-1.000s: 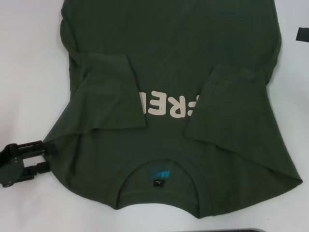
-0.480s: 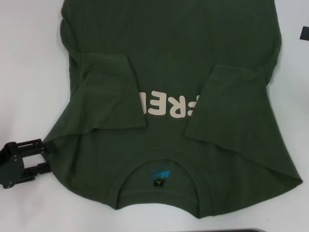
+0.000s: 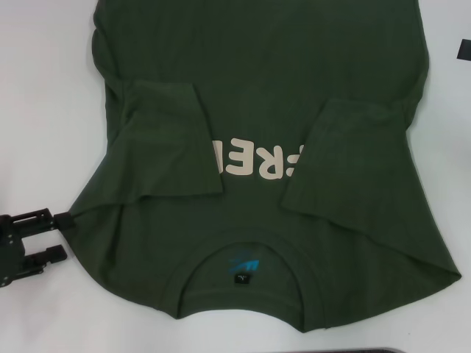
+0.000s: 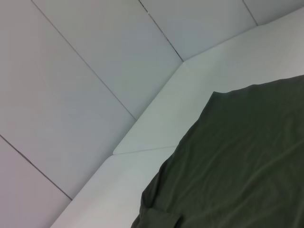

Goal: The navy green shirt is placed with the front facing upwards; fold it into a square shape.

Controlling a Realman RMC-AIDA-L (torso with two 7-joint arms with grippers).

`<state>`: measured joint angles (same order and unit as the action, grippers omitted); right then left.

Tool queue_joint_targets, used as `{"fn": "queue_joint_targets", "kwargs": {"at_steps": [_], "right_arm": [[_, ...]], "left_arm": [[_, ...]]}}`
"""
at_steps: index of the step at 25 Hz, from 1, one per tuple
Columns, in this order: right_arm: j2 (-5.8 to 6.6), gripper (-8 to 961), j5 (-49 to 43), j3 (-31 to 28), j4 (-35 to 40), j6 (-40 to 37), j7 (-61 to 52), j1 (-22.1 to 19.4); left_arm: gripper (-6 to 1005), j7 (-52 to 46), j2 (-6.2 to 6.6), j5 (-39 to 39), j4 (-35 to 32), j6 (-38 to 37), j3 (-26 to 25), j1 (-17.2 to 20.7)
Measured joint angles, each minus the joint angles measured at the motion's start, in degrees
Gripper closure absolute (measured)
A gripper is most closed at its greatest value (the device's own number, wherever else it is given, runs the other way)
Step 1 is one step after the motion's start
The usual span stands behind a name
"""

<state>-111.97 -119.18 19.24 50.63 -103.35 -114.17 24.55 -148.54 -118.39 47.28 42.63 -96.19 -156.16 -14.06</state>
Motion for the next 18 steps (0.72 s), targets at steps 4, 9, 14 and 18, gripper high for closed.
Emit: {"fn": "queue_joint_targets", "kwargs": {"at_steps": [4, 9, 14, 18], "right_arm": [[0.05, 236, 0.0, 0.0, 0.0, 0.0, -0.1, 0.1], [0.33, 235, 0.0, 0.0, 0.0, 0.1, -0.6, 0.1], [0.46, 235, 0.0, 0.0, -0.1, 0.1, -0.6, 0.1], [0.46, 235, 0.0, 0.0, -0.2, 0.0, -0.6, 0.1]], "left_arm": [[309, 0.0, -0.06, 0.0, 0.0, 0.0, 0.2, 0.1], [309, -0.1, -0.14, -0.1, -0.1, -0.1, 0.4, 0.3], [308, -0.1, -0.18, -0.5, -0.4, -0.1, 0.6, 0.3], [308, -0.1, -0.27, -1.3, -0.7, -0.1, 0.6, 0.1]]}}
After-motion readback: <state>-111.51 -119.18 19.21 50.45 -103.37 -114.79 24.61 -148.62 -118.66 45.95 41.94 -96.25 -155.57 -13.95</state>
